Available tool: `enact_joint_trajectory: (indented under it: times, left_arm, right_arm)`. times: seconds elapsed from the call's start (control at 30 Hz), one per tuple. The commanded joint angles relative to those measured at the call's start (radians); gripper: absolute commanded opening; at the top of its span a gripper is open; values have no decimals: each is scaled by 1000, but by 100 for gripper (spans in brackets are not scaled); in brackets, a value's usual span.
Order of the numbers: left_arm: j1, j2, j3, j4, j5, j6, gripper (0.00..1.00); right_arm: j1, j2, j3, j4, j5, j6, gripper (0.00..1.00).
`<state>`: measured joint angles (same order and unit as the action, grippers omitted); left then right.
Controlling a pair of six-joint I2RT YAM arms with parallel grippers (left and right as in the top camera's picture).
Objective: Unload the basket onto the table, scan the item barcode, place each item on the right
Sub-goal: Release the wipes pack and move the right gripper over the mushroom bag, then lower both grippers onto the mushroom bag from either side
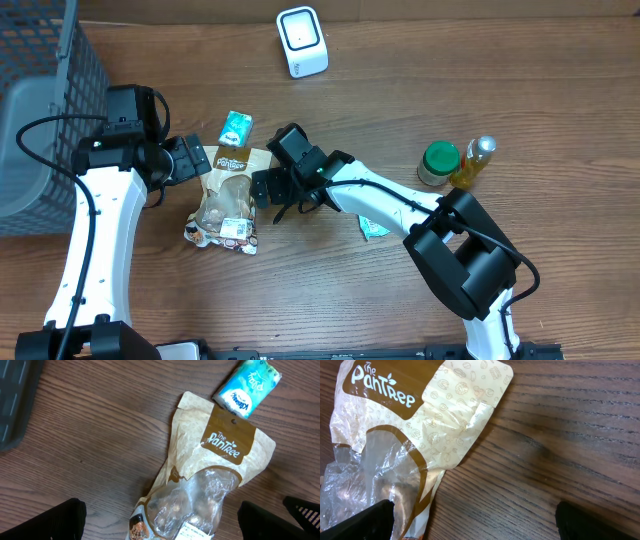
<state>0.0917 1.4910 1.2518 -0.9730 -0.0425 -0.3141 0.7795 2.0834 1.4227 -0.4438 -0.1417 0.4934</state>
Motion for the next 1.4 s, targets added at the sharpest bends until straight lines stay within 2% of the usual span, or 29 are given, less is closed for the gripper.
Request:
enact_joint_trajectory:
  times: [0.0,0.23,0.37,0.43,0.5,0.77,1.07,1.37]
  left_arm:
    - [-1,9,7,2,-13,3,100]
    - [-1,9,7,2,-13,3,100]
    - [0,9,7,2,-13,3,100]
    - [0,9,7,2,-13,3,100]
    - [-1,9,7,2,-13,3,99]
    - [0,9,7,2,-13,3,100]
    - [0,9,7,2,-13,3,99]
    - [-1,9,7,12,91,-1,100]
  right_arm:
    - [-1,0,-7,5,10,1,100]
    - [-1,0,-7,95,6,5,100]
    - [-3,0,-7,80,7,5,100]
    - [-3,0,-7,64,7,4,87]
    - [-3,0,-7,47,10,4,82]
    - [-3,0,-7,31,10,5,83]
    - [-14,-20,-6,26,9,4,92]
    - [-77,-92,-6,-67,10,5,97]
